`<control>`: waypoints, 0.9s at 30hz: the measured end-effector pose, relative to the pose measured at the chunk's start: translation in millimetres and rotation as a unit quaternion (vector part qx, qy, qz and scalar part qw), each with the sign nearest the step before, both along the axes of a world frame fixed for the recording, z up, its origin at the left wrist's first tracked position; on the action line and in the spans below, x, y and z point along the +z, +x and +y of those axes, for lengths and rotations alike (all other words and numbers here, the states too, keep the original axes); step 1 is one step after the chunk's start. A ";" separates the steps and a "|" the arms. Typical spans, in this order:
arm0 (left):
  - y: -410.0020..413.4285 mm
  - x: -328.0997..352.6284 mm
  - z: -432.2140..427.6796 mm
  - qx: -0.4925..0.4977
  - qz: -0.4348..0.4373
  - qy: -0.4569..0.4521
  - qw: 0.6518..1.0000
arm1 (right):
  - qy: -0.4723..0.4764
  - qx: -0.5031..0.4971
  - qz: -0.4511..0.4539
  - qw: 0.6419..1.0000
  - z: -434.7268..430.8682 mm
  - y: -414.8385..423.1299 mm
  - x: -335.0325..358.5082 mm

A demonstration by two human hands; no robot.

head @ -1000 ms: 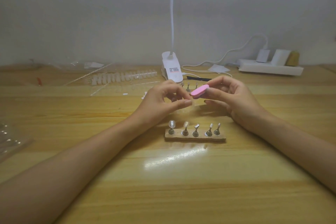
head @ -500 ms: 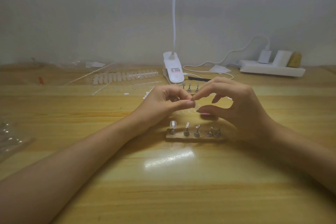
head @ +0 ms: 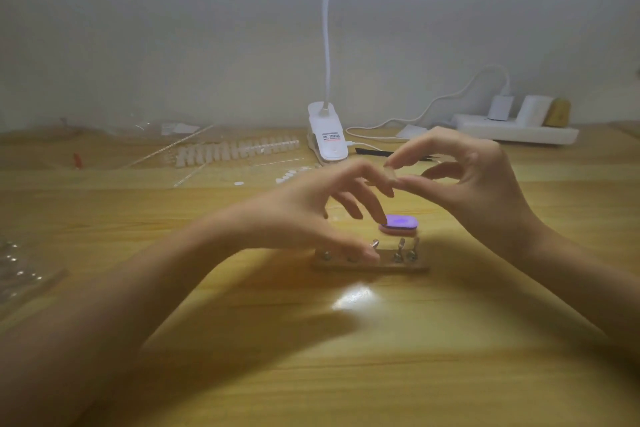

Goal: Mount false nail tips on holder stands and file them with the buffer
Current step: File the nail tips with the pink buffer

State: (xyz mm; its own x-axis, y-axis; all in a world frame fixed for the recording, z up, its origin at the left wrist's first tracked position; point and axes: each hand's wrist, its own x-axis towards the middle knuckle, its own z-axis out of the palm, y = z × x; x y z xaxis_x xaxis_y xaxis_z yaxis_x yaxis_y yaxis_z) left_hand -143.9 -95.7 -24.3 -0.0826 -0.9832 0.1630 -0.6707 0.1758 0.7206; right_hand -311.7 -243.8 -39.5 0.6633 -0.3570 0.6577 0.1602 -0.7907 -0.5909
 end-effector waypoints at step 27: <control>-21.9 -40.5 -4.2 0.181 0.063 -0.070 0.979 | 0.065 0.045 0.122 0.989 13.6 4.4 -23.8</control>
